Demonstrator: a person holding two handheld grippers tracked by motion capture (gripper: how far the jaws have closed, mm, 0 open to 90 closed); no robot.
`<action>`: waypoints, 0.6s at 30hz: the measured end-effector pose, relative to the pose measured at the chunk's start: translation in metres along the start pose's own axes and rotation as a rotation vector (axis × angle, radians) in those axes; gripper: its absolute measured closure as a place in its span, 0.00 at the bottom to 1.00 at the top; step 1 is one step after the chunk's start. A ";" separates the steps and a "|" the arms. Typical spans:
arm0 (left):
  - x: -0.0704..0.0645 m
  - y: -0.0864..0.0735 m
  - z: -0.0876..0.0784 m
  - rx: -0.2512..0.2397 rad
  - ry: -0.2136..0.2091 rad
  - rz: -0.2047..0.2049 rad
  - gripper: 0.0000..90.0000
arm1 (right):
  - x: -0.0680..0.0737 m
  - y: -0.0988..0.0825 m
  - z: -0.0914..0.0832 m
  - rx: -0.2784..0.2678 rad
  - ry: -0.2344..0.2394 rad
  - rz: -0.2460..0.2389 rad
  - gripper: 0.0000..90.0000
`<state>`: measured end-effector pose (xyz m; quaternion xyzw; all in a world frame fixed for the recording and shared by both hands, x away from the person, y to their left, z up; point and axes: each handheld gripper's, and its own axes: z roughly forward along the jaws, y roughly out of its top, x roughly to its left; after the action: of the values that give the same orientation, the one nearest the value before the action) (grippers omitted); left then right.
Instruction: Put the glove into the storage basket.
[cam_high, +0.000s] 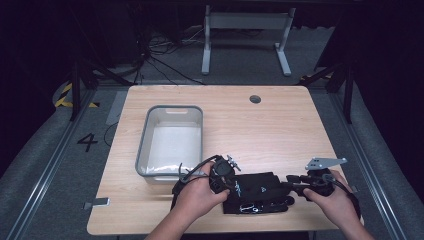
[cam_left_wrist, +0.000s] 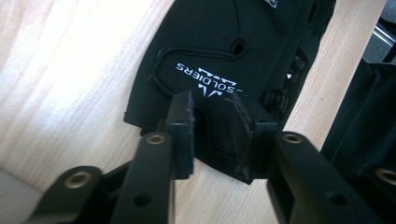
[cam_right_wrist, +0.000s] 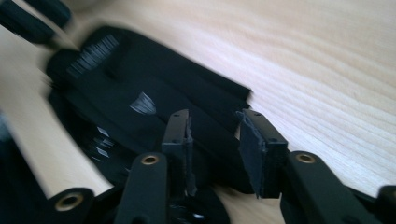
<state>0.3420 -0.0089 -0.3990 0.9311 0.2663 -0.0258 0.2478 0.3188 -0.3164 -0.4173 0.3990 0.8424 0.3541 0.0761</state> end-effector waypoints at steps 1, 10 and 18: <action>0.000 0.000 0.002 0.012 -0.007 -0.002 0.72 | -0.002 -0.002 0.005 0.019 0.004 0.001 0.68; 0.005 -0.003 0.021 0.095 -0.018 -0.016 0.60 | -0.011 -0.008 0.024 0.065 0.009 -0.073 0.56; 0.005 -0.003 0.029 0.120 -0.008 -0.015 0.64 | -0.010 -0.008 0.028 0.093 0.065 -0.091 0.78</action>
<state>0.3474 -0.0177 -0.4269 0.9422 0.2702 -0.0471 0.1926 0.3322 -0.3116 -0.4445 0.3520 0.8772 0.3233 0.0461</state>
